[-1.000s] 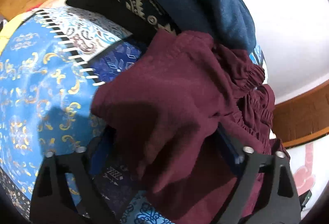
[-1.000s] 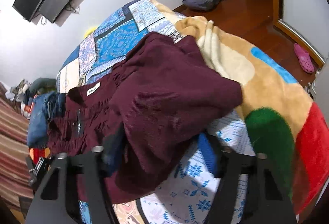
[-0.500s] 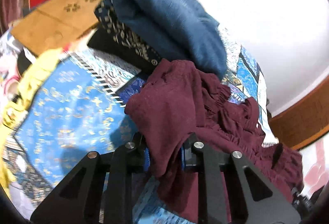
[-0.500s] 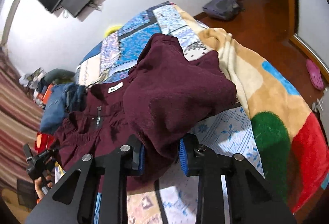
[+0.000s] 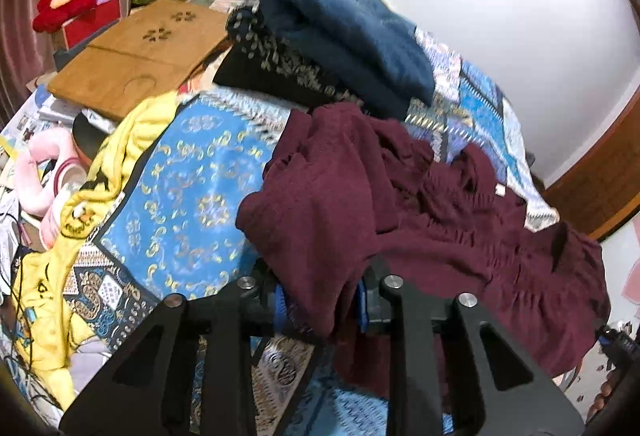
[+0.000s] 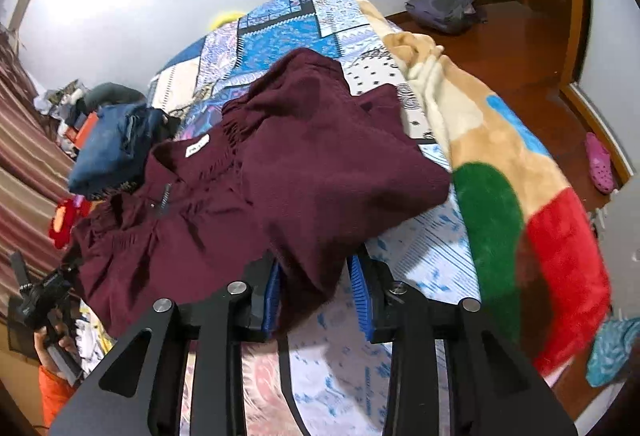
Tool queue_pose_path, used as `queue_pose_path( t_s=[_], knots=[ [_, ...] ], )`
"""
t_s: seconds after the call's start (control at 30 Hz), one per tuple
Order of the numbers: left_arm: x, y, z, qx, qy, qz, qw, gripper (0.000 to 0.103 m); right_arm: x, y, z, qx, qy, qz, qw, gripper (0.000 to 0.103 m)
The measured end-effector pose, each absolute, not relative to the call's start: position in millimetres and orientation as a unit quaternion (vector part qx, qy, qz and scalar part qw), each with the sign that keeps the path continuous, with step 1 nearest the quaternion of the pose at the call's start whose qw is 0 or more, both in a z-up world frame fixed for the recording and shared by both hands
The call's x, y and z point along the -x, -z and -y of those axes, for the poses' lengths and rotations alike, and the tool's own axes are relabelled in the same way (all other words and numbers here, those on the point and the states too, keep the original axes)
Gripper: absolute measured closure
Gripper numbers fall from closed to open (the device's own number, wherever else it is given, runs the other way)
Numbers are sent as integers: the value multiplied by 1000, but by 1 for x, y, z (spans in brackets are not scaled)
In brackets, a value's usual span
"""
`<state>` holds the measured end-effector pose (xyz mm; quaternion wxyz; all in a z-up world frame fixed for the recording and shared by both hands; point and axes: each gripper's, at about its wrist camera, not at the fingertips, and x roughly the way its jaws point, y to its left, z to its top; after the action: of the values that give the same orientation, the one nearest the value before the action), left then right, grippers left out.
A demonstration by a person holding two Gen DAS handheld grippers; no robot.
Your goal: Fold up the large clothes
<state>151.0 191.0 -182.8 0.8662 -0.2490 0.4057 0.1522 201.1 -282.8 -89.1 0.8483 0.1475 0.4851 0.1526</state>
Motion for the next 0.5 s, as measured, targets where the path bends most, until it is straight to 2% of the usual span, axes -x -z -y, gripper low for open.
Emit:
queue_pose_path(
  t_s=[0.1, 0.23, 0.3, 0.4, 0.5],
  knots=[
    [-152, 191, -197, 264, -160, -433, 847, 64, -192, 76, 283, -120, -146, -475, 859, 74],
    [-143, 197, -202, 270, -157, -450, 837, 61, -177, 54, 276, -68, -133, -446, 882, 74],
    [-137, 194, -200, 260, -157, -444, 843, 54, -173, 43, 271, -54, -132, -429, 892, 72],
    [-127, 189, -198, 254, -148, -429, 854, 36, -172, 28, 260, -50, -136, -407, 902, 61],
    [-123, 188, -198, 265, -129, -422, 857, 27, -175, 17, 240, -38, -149, -383, 911, 48]
  ],
)
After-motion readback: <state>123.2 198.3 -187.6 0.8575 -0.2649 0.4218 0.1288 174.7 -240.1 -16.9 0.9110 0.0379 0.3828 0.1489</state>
